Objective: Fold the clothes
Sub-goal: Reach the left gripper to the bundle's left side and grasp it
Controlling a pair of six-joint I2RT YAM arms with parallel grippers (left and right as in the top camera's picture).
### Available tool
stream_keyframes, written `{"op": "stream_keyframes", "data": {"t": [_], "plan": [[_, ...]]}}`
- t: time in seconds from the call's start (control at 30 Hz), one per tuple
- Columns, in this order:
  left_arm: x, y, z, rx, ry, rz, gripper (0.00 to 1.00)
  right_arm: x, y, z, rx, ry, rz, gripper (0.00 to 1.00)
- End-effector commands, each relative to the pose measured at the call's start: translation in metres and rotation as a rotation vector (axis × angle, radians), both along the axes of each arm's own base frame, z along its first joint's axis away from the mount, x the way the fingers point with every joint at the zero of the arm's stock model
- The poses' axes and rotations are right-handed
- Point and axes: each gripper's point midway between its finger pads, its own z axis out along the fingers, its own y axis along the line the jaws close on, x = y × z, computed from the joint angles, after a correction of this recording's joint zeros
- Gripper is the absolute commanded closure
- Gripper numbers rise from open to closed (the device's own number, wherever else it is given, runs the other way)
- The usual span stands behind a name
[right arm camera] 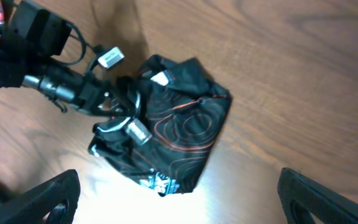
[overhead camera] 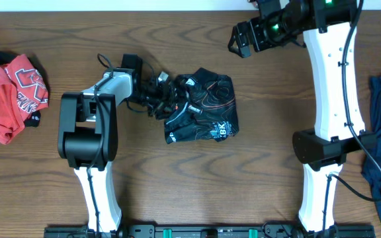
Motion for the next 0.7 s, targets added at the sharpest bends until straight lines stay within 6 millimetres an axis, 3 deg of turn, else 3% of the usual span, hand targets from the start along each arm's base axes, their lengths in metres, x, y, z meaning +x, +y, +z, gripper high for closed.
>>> {"op": "stream_keyframes", "data": {"t": [0.0, 0.07, 0.37, 0.43, 0.67], "plan": [[-0.041, 0.075, -0.11, 0.525, 0.163, 0.001, 0.46, -0.011, 0.017, -0.012, 0.017, 0.068, 0.02, 0.01], [-0.042, 0.079, -0.111, 0.55, 0.166, -0.004, 0.33, -0.013, 0.02, -0.021, 0.005, 0.097, 0.028, 0.01], [-0.048, 0.093, -0.119, 0.7, 0.141, -0.067, 0.23, -0.018, 0.023, -0.039, -0.012, 0.157, 0.033, 0.01], [-0.049, 0.096, -0.121, 0.744, 0.133, -0.083, 0.12, -0.018, 0.023, -0.039, -0.012, 0.157, 0.033, 0.01], [-0.047, 0.083, -0.124, 0.785, 0.089, -0.116, 0.14, -0.018, 0.023, -0.039, -0.01, 0.161, 0.025, 0.01]]}}
